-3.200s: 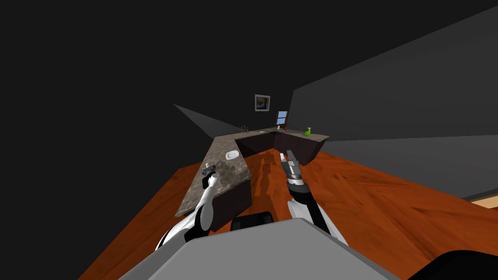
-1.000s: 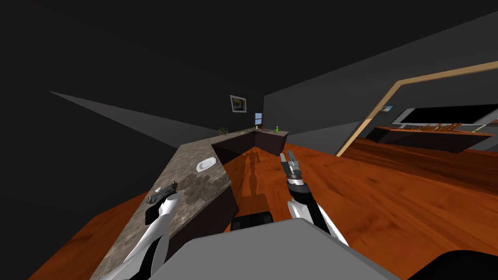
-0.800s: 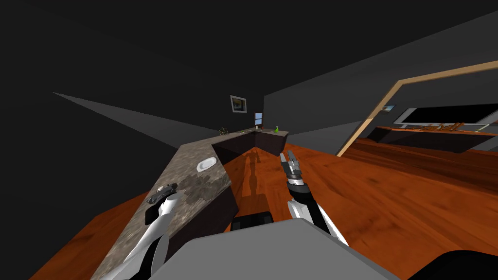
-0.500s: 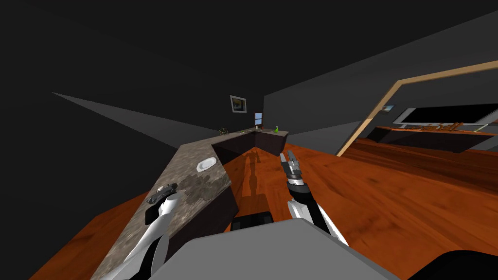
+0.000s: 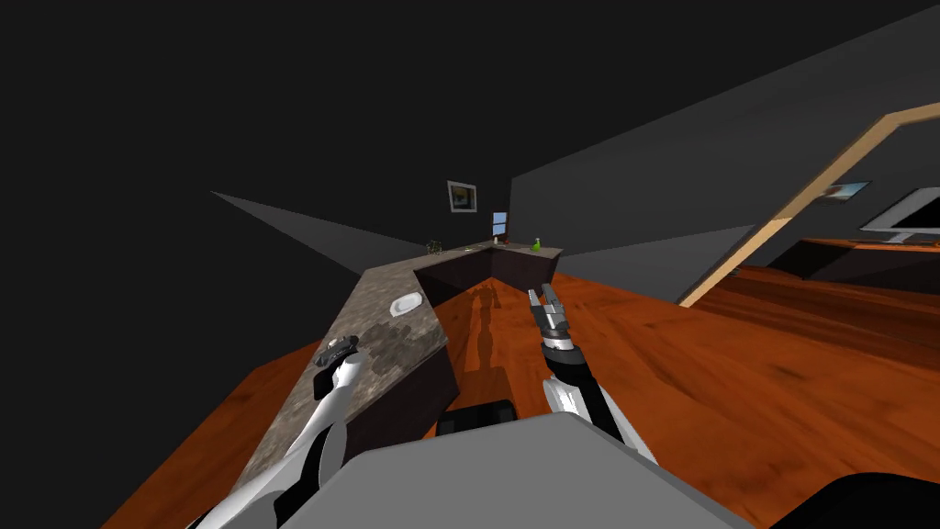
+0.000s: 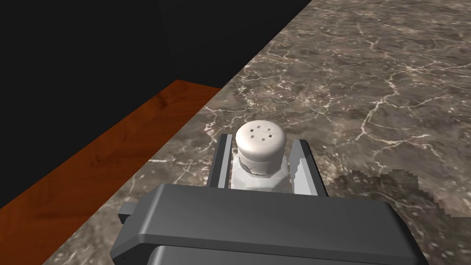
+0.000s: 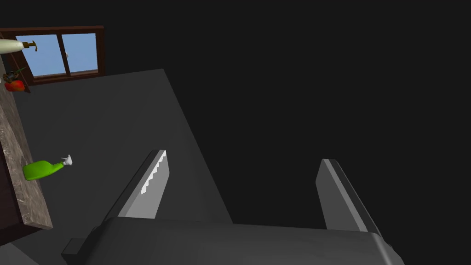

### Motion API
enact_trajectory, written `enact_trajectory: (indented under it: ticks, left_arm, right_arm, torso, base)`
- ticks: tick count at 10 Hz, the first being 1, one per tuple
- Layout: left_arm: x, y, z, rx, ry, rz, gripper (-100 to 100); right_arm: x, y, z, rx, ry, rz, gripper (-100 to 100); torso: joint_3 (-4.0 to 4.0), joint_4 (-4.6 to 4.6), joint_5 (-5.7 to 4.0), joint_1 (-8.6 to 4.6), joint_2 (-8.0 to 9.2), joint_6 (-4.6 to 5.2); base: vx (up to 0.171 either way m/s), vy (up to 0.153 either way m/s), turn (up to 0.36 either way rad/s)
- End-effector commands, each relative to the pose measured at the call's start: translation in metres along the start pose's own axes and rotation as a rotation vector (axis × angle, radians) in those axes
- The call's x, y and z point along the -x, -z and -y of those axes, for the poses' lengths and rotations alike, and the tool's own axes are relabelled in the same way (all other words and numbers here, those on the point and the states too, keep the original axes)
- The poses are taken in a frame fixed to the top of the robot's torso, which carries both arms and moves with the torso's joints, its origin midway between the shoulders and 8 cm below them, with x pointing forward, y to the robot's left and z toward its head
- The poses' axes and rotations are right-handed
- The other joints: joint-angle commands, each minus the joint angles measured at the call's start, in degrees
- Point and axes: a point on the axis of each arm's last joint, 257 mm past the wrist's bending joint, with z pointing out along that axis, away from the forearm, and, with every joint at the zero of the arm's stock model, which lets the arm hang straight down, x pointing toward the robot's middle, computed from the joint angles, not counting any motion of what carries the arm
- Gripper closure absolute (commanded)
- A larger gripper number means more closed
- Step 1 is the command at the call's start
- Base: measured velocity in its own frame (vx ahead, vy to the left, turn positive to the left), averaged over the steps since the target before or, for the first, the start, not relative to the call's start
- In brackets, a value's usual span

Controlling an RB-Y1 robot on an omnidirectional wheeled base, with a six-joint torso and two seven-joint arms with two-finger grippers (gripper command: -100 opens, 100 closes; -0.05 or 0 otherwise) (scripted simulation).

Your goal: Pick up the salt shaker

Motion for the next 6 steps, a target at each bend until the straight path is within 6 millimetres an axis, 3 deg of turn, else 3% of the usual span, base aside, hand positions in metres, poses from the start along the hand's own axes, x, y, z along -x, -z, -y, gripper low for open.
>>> enact_trajectory:
  ticks: [1,2,3,4,5,6]
  left_arm:
    - [0.005,0.005,-0.007,0.01,-0.008,0.012,100]
    - [0.005,0.013,-0.037,0.042,-0.011,0.012,100]
    - [0.005,0.013,-0.037,0.042,-0.011,0.012,100]
    - [0.003,0.022,-0.066,0.073,-0.015,0.007,100]
    - [0.005,0.023,-0.067,0.074,-0.014,0.01,100]
    - [0.003,0.034,-0.098,0.108,-0.015,0.008,100]
  right_arm:
    - [0.0,0.0,0.0,0.0,0.0,0.0,0]
    - [0.0,0.0,0.0,0.0,0.0,0.0,0]
    - [0.0,0.0,0.0,0.0,0.0,0.0,0]
    - [0.0,0.0,0.0,0.0,0.0,0.0,0]
    - [0.0,0.0,0.0,0.0,0.0,0.0,0]
    - [0.0,0.0,0.0,0.0,0.0,0.0,0]
  torso:
    - [0.0,0.0,0.0,0.0,0.0,0.0]
    - [-0.03,-0.04,0.05,-0.05,-0.02,0.05]
    - [-0.1,-0.13,0.14,0.01,-0.08,0.0]
    - [-0.11,-0.17,0.19,0.01,-0.06,-0.05]
    - [-0.13,-0.19,0.22,0.02,-0.07,-0.04]
    - [-0.16,-0.22,0.24,0.02,-0.1,0.02]
  base:
    - [-0.007,0.026,0.001]
    - [-0.003,0.04,0.206]
    - [0.001,0.027,0.117]
    - [-0.002,0.036,0.226]
    - [-0.006,0.026,0.118]
    - [-0.002,0.042,0.267]
